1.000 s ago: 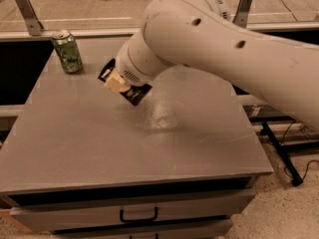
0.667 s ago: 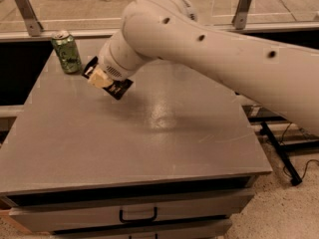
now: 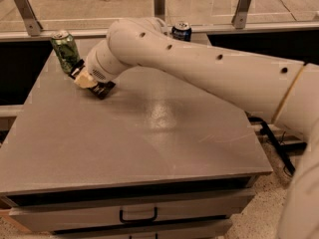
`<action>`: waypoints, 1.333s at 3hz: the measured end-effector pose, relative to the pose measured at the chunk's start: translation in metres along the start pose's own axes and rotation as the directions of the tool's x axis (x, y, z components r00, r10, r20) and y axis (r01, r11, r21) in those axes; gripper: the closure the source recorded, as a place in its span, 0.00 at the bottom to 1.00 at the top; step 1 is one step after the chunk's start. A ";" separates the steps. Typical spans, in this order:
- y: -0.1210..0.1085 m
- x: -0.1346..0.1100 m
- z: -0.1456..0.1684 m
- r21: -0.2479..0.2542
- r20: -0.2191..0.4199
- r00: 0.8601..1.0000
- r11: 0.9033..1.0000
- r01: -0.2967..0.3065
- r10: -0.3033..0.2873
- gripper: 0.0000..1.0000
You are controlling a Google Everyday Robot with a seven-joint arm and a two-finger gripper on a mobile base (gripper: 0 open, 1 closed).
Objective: Move rxbar chocolate near green can
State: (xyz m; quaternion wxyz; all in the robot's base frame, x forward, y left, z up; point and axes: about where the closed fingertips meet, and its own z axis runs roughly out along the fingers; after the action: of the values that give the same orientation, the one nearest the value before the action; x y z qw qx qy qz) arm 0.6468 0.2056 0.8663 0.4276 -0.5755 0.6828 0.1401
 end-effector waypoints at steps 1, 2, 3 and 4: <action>-0.021 -0.003 0.017 0.038 0.032 0.999 0.999 -0.014 0.013 0.82; -0.036 -0.007 0.025 0.062 0.056 0.998 0.998 -0.026 0.022 0.59; -0.046 -0.008 0.027 0.078 0.065 0.997 0.996 -0.032 0.027 0.36; -0.049 -0.014 0.028 0.080 0.084 0.996 0.996 -0.038 0.031 0.12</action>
Offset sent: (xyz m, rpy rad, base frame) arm 0.0658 0.0116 0.0055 0.0954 -0.0642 -0.0721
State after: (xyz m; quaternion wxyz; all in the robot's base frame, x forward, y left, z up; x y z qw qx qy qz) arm 0.7027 0.2194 0.8750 0.4761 -0.5395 0.6796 0.1431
